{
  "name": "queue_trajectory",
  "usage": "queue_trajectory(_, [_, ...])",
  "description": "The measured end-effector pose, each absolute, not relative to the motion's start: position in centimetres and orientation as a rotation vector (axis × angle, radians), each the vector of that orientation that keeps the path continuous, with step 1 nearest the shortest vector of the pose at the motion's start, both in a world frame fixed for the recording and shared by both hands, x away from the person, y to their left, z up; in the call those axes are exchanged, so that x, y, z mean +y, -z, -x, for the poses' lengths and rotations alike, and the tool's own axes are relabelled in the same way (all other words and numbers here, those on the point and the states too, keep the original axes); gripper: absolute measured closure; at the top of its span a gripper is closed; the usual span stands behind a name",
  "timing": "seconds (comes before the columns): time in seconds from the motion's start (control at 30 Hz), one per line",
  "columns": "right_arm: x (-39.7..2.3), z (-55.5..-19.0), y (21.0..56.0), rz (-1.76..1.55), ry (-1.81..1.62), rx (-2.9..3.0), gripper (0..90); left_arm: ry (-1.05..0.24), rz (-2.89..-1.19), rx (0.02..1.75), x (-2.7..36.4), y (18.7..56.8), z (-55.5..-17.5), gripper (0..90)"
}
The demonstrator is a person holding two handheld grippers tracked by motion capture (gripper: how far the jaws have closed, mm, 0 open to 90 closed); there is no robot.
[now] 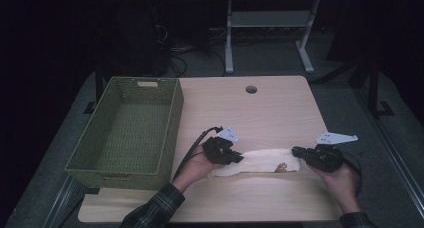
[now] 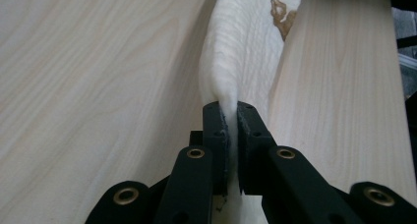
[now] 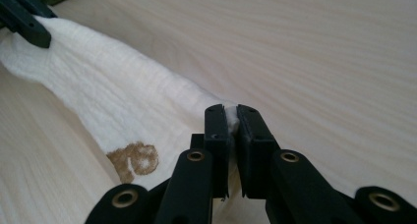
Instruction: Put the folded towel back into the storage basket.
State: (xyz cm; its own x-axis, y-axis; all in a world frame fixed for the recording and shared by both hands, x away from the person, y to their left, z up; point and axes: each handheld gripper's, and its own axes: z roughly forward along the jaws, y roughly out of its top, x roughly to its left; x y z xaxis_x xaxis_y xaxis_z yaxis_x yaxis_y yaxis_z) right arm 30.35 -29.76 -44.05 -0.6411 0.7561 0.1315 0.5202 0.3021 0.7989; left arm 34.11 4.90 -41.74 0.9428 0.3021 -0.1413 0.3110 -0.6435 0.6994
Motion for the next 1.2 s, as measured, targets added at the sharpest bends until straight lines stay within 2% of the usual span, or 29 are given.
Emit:
queue_trajectory(0.57, [-27.5, -32.3, 40.0, -1.033, -1.321, 2.268, 83.9, -0.09, -2.216, 0.47, 8.3, 36.7, -33.7, 84.6])
queue_trajectory(1.2, [-21.8, -36.3, 34.5, -0.87, -1.403, 2.278, 83.9, -0.231, -2.16, 0.538, 14.3, 30.6, -34.2, 84.6])
